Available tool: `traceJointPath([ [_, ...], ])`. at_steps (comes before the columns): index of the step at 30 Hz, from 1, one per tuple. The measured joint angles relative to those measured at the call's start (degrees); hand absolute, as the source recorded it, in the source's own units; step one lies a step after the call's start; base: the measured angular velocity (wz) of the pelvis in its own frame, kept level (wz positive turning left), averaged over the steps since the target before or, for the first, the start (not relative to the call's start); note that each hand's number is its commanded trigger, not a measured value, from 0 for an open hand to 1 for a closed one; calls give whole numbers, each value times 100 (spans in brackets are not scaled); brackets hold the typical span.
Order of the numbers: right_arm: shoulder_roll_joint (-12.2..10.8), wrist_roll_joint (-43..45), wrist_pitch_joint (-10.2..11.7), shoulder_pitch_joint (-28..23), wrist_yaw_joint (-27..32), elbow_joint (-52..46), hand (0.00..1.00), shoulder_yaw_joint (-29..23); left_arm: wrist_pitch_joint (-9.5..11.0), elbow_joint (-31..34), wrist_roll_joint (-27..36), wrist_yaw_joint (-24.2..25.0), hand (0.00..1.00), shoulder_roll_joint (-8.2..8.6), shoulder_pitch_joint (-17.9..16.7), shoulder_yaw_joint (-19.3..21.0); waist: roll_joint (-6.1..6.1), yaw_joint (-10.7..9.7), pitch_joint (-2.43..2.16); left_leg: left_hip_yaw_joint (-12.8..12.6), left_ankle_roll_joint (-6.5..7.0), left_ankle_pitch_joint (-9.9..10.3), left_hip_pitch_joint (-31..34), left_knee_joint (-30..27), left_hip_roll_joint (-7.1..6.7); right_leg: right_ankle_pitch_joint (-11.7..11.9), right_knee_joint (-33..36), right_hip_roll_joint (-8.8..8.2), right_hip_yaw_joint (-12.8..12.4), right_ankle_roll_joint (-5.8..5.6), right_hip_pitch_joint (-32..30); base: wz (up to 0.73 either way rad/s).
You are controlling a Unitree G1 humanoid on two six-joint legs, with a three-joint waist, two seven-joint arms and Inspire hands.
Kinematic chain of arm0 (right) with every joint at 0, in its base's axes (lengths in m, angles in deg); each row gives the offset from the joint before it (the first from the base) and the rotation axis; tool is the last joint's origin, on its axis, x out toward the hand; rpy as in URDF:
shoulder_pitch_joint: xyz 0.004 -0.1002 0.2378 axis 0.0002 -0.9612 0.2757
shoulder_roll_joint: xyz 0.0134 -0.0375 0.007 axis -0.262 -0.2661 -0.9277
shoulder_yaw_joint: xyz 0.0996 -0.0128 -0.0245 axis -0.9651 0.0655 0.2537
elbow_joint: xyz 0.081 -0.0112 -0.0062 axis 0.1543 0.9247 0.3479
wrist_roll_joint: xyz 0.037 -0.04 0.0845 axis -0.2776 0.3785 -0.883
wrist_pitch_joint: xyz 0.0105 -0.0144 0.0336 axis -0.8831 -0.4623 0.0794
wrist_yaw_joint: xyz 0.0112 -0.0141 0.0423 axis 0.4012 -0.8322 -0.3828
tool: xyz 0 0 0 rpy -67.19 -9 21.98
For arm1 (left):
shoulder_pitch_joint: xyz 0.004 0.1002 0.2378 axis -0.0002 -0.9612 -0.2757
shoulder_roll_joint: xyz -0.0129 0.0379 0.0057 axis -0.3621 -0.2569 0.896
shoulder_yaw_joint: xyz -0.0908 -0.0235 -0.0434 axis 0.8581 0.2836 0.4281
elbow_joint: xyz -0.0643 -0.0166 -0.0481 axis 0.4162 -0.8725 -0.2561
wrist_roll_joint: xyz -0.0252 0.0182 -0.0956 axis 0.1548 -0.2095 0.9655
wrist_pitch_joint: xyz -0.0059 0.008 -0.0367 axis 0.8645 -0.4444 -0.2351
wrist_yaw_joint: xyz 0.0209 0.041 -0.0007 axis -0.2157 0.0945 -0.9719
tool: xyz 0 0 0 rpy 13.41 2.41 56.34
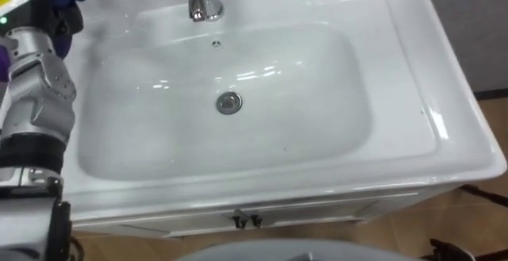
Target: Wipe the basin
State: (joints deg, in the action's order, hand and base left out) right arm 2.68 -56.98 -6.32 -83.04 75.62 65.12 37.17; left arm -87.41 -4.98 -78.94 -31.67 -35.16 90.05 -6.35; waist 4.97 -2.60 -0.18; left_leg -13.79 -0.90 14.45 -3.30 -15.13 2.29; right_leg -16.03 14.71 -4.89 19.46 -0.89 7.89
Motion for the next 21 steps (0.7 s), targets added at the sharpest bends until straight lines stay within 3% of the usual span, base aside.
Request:
traceJointPath([
  [5,-9,-5,-3,39,-26,-25,0,-101,10,0,-12,-105,100,2,-385,65,2,17,-10,96,-33,-23,-212,246,-6,3,35,38,-39,-5,29,-12],
  [9,-16,-9,-8,29,-49,-25,0,-103,-7,27,-60,-105,100,2,-592,79,-24,99,-23,529,-49,-74,-328,431,-12,3,205,46,65,-5,-11,0],
  [10,-13,1,-5,25,-46,-28,0,-108,-11,47,-62,-105,100,5,-662,83,-27,117,-31,774,-38,-128,-385,517,9,1,465,17,127,-6,-110,-5],
  [11,-16,11,-3,-15,-32,-22,0,-106,-23,51,-61,-107,100,24,-724,97,68,139,10,1242,-25,-189,-447,610,107,-151,907,39,90,45,-439,-19],
  [12,-28,14,-3,34,-22,-30,0,-90,-27,89,-53,-109,100,16,-789,186,78,179,9,1436,-27,-190,-425,605,163,-220,808,155,-49,174,-640,-58],
  [13,-85,25,8,204,-1,-83,0,-69,-97,129,-51,-119,100,6,-922,476,58,181,10,1506,-48,-176,-277,510,271,-2,339,326,-263,484,-1223,-25],
  [14,-99,-9,35,164,51,-203,0,-34,-135,97,-64,-111,100,63,-969,548,66,36,15,1525,-214,-80,-170,329,335,671,291,317,-61,507,-1343,0],
  [16,-82,-50,3,107,121,-216,0,-44,58,151,-64,-120,100,101,-1201,510,24,-26,20,1203,-239,-141,-272,383,334,675,296,330,52,521,-1137,25],
  [18,-57,-27,-6,12,116,-221,0,-80,45,180,-61,-143,100,113,-1346,504,22,-29,29,971,-241,-235,-294,495,297,672,190,329,13,520,-1015,12],
  [21,-73,-21,-10,18,-50,-220,0,-94,-6,310,-62,-232,100,113,-1433,514,5,-5,33,913,-240,-237,-302,559,240,657,196,294,76,503,-1031,18],
])
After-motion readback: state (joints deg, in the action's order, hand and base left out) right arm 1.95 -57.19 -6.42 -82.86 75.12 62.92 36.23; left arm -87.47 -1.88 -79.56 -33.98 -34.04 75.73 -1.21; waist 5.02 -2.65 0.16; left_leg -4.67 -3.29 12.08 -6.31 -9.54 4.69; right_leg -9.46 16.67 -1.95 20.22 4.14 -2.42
